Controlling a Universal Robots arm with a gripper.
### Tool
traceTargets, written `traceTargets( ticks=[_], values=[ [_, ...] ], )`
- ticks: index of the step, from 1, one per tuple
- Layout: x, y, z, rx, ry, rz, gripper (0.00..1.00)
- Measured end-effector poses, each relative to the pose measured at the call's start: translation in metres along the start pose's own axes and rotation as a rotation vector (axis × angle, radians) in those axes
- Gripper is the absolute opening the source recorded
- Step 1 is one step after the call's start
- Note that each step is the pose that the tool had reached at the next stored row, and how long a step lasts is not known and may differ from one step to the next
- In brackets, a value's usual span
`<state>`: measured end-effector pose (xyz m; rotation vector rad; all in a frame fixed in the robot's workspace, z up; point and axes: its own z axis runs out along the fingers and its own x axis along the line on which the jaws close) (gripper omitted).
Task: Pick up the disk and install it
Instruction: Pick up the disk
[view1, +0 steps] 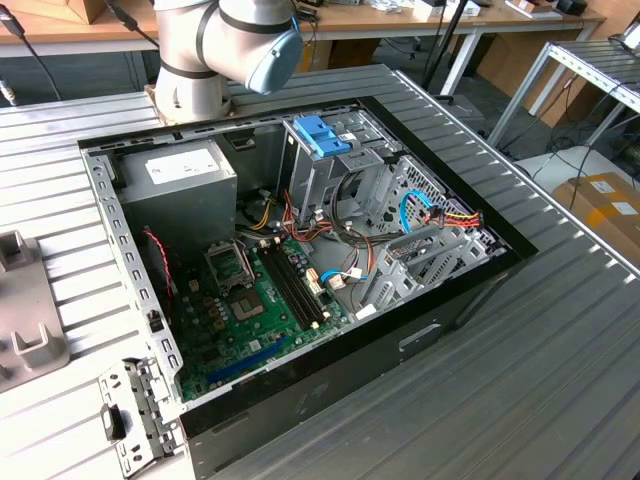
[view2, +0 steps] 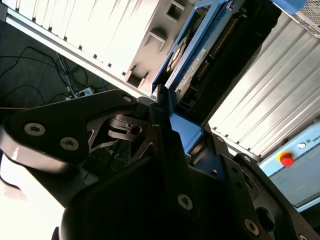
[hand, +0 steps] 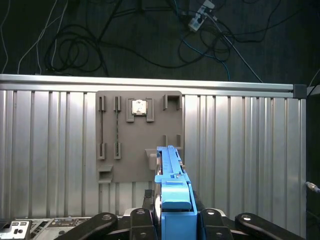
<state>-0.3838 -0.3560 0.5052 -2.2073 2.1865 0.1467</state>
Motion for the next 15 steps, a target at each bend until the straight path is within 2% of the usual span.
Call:
traceTargets(
  ticks=[5, 15],
  values=[
    [0.0001, -0.0045, 0.0001, 0.0001, 0.0002, 0.000, 0.37],
    [0.0040, -0.0063, -0.0003, 0.0000, 0.0010, 0.000, 0.37]
  ],
)
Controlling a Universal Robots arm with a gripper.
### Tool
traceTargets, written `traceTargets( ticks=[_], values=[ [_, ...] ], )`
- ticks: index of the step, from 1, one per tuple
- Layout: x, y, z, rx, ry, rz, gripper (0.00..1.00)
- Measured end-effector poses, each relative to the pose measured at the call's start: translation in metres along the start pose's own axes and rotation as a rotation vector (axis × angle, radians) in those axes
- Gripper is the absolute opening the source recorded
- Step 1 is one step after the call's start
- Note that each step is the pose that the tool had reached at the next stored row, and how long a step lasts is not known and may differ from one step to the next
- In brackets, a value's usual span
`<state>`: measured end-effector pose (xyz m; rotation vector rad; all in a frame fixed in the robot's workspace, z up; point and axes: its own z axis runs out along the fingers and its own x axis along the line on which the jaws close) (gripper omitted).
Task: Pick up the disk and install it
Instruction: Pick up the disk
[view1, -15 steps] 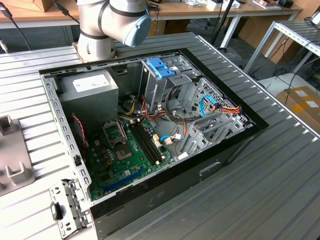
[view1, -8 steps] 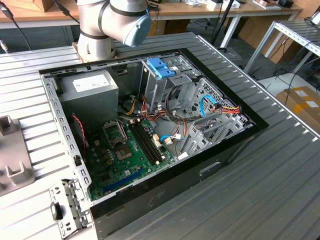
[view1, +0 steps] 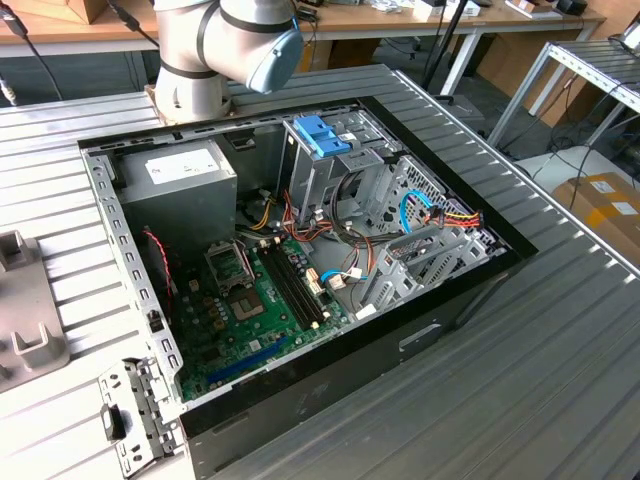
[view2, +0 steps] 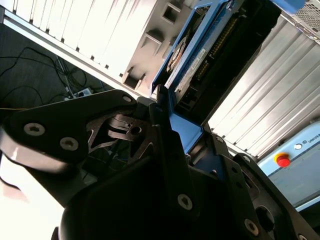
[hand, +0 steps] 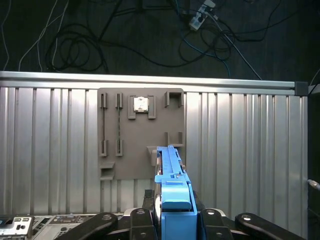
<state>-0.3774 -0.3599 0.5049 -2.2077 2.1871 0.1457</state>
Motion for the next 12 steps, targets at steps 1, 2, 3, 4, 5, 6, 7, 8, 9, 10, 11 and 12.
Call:
traceTargets(
  ticks=[1, 2, 3, 4, 5, 6, 7, 8, 9, 10, 11, 12],
  values=[
    [0.0005, -0.0003, -0.0001, -0.0001, 0.0000, 0.000, 0.37],
    [0.0009, -0.0005, 0.0000, 0.0000, 0.0000, 0.000, 0.37],
    [0.0013, -0.0008, -0.0001, -0.0001, 0.0000, 0.000, 0.37],
    [0.0016, -0.0010, -0.0001, 0.0000, 0.0000, 0.000, 0.37],
    [0.0020, -0.0012, -0.0001, 0.0000, 0.0000, 0.000, 0.37],
    [0.0023, -0.0014, -0.0001, -0.0001, 0.0000, 0.000, 0.37],
    [0.0025, -0.0016, -0.0001, -0.0001, 0.0000, 0.000, 0.37],
    [0.0028, -0.0018, 0.0000, 0.0000, 0.0000, 0.000, 0.37],
    [0.0033, -0.0022, -0.0001, 0.0000, 0.0000, 0.000, 0.37],
    [0.0036, -0.0023, -0.0001, 0.0000, 0.0000, 0.000, 0.37],
    [0.0039, -0.0024, -0.0001, 0.0000, 0.0000, 0.000, 0.37],
    [0.0041, -0.0026, -0.0001, -0.0001, 0.0000, 0.000, 0.37]
  ],
)
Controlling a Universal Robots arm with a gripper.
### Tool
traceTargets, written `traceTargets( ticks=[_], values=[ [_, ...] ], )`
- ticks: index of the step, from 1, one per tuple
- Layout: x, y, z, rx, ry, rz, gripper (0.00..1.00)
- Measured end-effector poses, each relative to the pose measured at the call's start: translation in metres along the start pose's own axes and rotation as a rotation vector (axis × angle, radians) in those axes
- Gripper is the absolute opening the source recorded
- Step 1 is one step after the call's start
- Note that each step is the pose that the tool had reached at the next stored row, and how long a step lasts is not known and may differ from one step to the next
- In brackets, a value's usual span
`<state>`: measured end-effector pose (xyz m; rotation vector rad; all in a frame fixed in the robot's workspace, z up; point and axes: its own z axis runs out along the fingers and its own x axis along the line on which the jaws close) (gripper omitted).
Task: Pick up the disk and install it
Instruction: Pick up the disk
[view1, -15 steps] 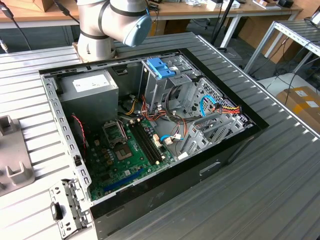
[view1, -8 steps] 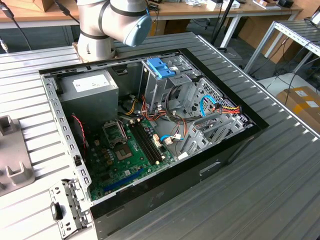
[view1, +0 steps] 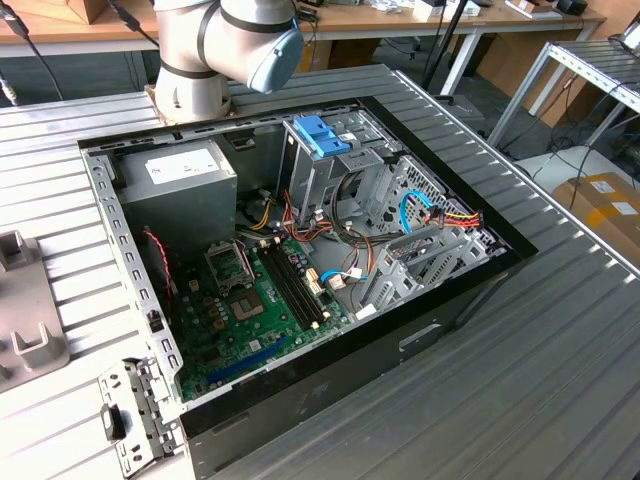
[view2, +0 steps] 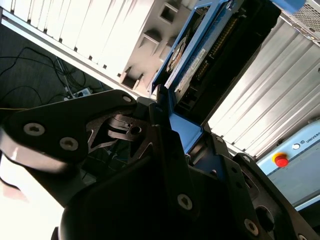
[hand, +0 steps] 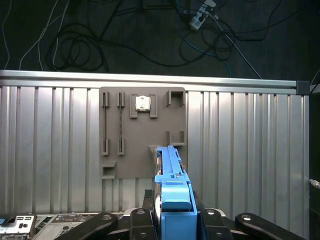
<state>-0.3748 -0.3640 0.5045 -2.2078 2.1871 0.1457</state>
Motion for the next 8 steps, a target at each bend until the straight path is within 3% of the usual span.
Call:
traceTargets(
  ticks=[8],
  values=[
    [0.0019, -0.0016, -0.0001, 0.0000, 0.0000, 0.000, 0.37]
  ],
)
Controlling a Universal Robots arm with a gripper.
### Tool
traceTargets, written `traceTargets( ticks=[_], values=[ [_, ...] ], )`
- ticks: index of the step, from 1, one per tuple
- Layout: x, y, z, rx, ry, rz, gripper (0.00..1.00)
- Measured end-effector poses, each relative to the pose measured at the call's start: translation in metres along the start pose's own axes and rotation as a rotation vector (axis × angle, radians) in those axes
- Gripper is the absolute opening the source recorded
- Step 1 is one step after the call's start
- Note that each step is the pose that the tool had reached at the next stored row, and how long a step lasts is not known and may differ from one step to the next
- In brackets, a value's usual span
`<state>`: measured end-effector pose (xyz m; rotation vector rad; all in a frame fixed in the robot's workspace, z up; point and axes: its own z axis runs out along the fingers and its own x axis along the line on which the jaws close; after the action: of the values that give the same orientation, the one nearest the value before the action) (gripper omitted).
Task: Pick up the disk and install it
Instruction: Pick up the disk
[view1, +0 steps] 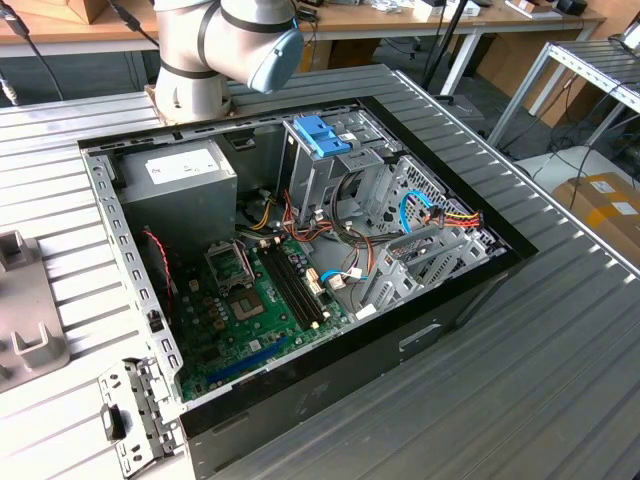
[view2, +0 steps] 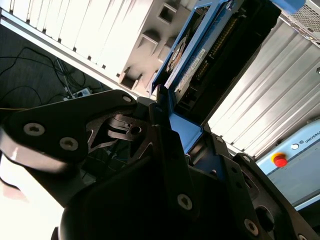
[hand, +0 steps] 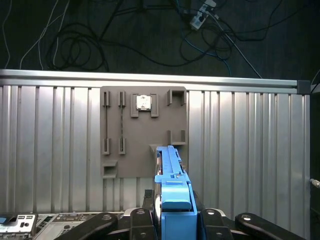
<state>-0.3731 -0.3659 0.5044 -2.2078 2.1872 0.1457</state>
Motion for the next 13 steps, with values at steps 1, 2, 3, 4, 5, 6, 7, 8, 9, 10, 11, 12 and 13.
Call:
traceTargets(
  ticks=[1, 2, 3, 4, 5, 6, 7, 8, 9, 10, 11, 12, 13],
  values=[
    [0.0003, -0.0003, 0.0000, 0.0000, 0.0000, 0.000, 0.37],
    [0.0005, -0.0005, 0.0000, 0.0001, 0.0000, 0.000, 0.37],
    [0.0008, -0.0009, 0.0000, 0.0001, 0.0000, 0.000, 0.37],
    [0.0011, -0.0015, 0.0000, 0.0001, -0.0001, 0.000, 0.37],
    [0.0013, -0.0021, -0.0001, 0.0000, 0.0000, 0.000, 0.37],
    [0.0014, -0.0025, -0.0001, 0.0000, 0.0000, 0.000, 0.37],
    [0.0016, -0.0030, -0.0001, 0.0001, 0.0000, 0.000, 0.37],
    [0.0017, -0.0033, -0.0001, 0.0000, 0.0000, 0.000, 0.37],
    [0.0018, -0.0037, -0.0001, 0.0001, -0.0001, 0.000, 0.37],
    [0.0019, -0.0041, -0.0001, 0.0001, 0.0000, 0.000, 0.37],
    [0.0020, -0.0044, -0.0001, 0.0001, -0.0001, 0.000, 0.37],
    [0.0021, -0.0049, -0.0002, 0.0000, 0.0000, 0.000, 0.37],
    [0.0022, -0.0053, -0.0001, 0.0000, 0.0000, 0.000, 0.37]
  ],
)
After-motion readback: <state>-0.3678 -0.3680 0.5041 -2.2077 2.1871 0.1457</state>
